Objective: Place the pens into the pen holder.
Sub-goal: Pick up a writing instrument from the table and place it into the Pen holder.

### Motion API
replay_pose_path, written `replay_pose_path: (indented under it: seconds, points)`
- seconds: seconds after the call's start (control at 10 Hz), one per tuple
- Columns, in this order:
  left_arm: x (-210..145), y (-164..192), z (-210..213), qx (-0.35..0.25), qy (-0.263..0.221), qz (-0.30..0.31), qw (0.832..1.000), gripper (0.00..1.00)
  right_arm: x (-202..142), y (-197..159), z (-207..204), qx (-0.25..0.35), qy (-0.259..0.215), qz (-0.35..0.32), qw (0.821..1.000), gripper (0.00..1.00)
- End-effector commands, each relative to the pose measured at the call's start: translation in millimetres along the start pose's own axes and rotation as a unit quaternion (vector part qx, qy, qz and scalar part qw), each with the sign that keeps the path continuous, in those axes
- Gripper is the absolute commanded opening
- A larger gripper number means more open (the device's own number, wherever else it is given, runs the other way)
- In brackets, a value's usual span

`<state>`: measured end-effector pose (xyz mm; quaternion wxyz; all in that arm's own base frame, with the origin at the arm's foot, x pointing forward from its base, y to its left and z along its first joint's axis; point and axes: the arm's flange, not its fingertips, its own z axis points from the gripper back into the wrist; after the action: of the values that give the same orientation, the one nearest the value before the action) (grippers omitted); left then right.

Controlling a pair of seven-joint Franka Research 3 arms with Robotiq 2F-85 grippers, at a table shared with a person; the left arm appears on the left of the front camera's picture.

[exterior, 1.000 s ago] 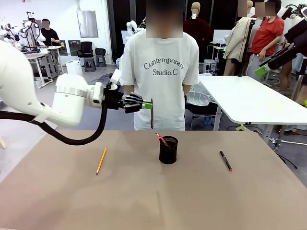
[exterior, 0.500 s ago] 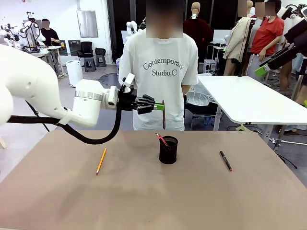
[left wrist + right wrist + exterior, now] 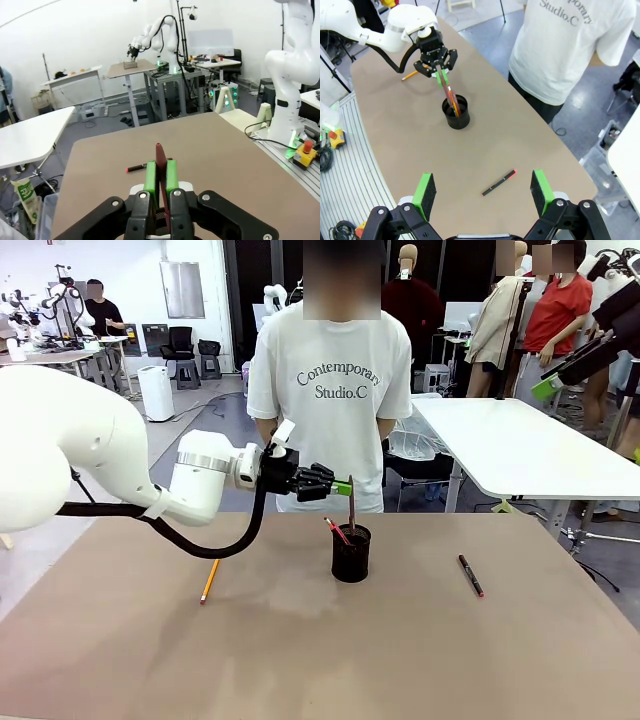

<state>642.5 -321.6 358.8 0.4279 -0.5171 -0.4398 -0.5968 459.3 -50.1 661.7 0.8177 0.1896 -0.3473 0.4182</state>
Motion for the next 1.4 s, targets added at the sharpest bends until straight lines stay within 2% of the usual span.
replay_pose_path:
  seconds: [0.0,0.1,0.2,0.6,0.7,1.0,1.3]
  points:
    - [0.2,4.4,-1.0,-0.021,0.003,0.015,1.000,0.00,0.7,-0.1,0.8,0.003,-0.008,0.002,1.000,1.00]
    - [-4.2,4.3,-1.8,-0.028,0.007,0.019,0.999,0.00,0.7,-0.1,0.8,0.003,-0.008,0.002,1.000,1.00]
    - [-3.7,3.6,-1.7,-0.029,0.005,0.021,0.999,0.16,0.7,-0.1,0.8,0.003,-0.008,0.002,1.000,1.00]
    - [2.3,2.9,-0.7,-0.032,0.005,0.010,0.999,0.95,0.7,-0.1,0.8,0.003,-0.008,0.002,1.000,1.00]
    - [3.4,2.3,0.3,-0.032,0.004,0.009,0.999,1.00,0.7,-0.1,0.8,0.003,-0.008,0.002,1.000,1.00]
    - [7.7,0.1,2.4,-0.029,0.002,0.006,1.000,1.00,0.7,-0.1,0.8,0.003,-0.008,0.002,1.000,1.00]
    - [8.9,-3.2,2.3,-0.025,0.034,0.010,0.999,1.00,0.7,-0.1,0.8,0.003,-0.008,0.002,1.000,1.00]
